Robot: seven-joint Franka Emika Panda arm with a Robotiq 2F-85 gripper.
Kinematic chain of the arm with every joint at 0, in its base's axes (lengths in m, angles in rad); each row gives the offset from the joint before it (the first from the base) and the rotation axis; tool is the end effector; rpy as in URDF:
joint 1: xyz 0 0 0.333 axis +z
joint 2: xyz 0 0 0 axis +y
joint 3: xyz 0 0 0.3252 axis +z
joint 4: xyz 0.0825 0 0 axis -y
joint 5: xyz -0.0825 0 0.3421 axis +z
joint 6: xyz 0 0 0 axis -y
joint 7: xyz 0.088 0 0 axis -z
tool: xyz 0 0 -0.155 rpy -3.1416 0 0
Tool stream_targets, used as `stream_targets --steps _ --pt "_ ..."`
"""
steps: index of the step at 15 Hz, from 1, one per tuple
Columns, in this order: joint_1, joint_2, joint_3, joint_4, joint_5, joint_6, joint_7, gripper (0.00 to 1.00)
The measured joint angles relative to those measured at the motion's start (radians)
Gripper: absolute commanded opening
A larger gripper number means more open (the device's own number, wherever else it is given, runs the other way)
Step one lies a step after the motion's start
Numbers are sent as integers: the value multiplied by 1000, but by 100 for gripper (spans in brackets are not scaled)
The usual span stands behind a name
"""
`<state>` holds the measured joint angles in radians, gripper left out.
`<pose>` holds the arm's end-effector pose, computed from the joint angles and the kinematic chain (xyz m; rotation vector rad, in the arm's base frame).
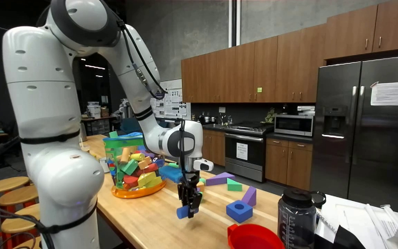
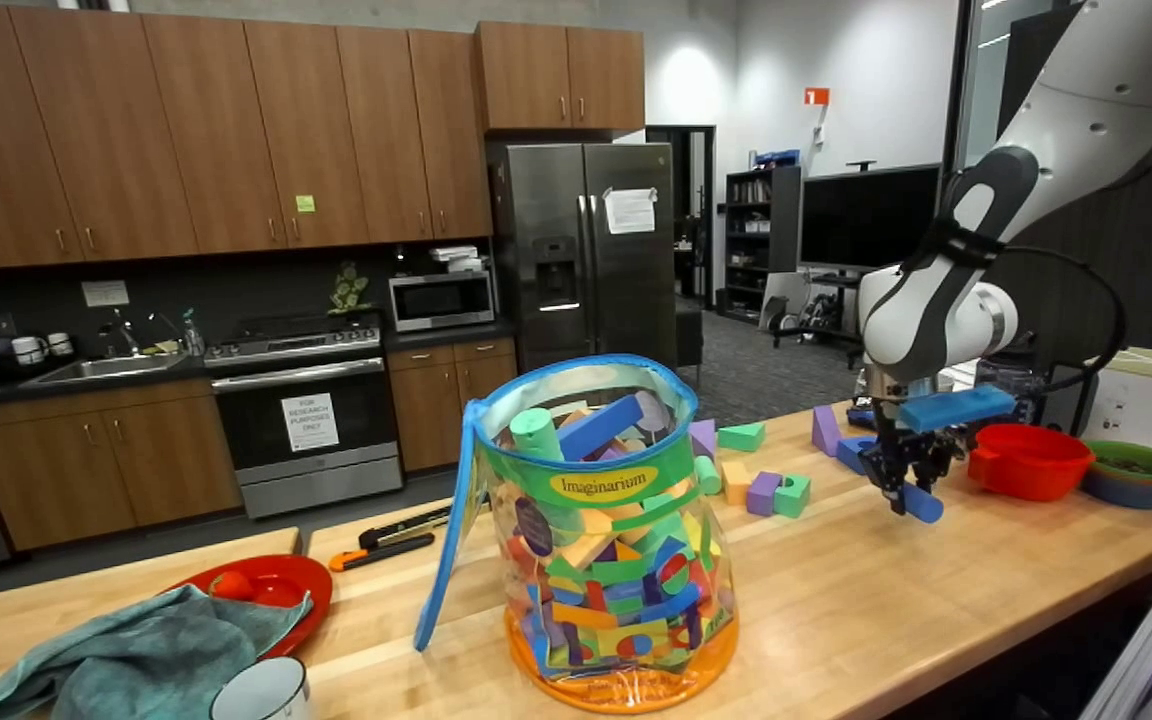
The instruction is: Pick the blue cylinder toy from the table and put it in the bag
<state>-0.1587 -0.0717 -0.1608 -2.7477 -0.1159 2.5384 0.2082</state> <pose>0.3342 -0.1110 0.2287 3.0241 -0.6548 -0.2172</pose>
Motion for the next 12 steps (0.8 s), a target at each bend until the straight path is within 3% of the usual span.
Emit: stream_targets --steps 5,12 --pt "66 -188 51 -21 141 -41 -124 16" --pt "156 -439 89 -22 238 -183 -191 16"
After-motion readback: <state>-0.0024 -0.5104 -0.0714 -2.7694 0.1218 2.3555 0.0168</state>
